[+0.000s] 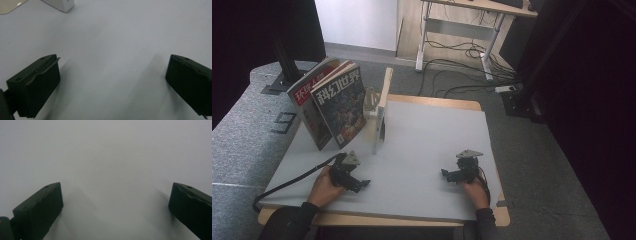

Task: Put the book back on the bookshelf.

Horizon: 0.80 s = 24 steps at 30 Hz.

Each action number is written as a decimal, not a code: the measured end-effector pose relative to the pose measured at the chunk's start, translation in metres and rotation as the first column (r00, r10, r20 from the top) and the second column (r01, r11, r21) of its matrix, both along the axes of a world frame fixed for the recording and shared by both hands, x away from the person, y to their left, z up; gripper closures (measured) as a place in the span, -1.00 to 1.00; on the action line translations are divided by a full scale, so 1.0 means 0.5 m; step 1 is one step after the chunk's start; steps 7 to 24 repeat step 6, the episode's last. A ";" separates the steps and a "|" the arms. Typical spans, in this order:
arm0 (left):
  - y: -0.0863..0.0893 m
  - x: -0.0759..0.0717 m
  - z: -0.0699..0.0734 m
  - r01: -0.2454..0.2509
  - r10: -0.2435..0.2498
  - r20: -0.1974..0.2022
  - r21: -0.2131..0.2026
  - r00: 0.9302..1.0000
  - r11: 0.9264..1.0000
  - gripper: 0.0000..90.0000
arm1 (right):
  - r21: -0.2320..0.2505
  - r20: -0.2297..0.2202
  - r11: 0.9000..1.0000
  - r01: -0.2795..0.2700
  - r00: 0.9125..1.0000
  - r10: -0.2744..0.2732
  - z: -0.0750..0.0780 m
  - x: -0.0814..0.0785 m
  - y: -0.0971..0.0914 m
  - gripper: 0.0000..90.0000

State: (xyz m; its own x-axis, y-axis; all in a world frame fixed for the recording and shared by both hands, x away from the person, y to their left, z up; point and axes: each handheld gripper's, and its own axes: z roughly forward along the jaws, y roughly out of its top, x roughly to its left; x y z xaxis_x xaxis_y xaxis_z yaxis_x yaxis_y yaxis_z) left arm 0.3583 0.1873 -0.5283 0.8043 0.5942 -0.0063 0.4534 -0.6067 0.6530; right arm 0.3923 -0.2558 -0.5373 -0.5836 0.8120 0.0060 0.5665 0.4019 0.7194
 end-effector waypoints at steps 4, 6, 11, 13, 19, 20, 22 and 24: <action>0.000 0.000 0.000 -0.001 0.001 -0.001 0.000 1.000 1.000 -1.00 | 0.000 0.000 1.000 0.001 1.000 -0.001 0.000 0.000 0.000 -1.00; 0.000 0.000 0.000 -0.001 0.001 -0.002 0.000 1.000 1.000 -1.00 | 0.000 -0.001 1.000 0.001 1.000 -0.001 0.000 0.000 0.000 -1.00; 0.000 0.000 0.000 -0.001 0.001 -0.002 0.000 1.000 1.000 -1.00 | 0.000 -0.001 1.000 0.001 1.000 -0.001 0.000 0.000 0.000 -1.00; 0.000 0.000 0.000 -0.001 0.001 -0.002 0.000 1.000 1.000 -1.00 | 0.000 -0.001 1.000 0.001 1.000 -0.001 0.000 0.000 0.000 -1.00; 0.000 0.000 0.000 -0.001 0.001 -0.002 0.000 1.000 1.000 -1.00 | 0.000 -0.001 1.000 0.001 1.000 -0.001 0.000 0.000 0.000 -1.00; 0.000 0.000 0.000 -0.001 0.001 -0.002 0.000 1.000 1.000 -1.00 | 0.000 -0.001 1.000 0.001 1.000 -0.001 0.000 0.000 0.000 -1.00; 0.000 0.000 0.000 -0.001 0.001 -0.002 0.000 1.000 1.000 -1.00 | 0.000 -0.001 1.000 0.001 1.000 -0.001 0.000 0.000 0.000 -1.00; 0.000 0.000 0.000 -0.001 0.001 -0.002 0.000 1.000 1.000 -1.00 | 0.000 -0.001 1.000 0.001 1.000 -0.001 0.000 0.000 0.000 -1.00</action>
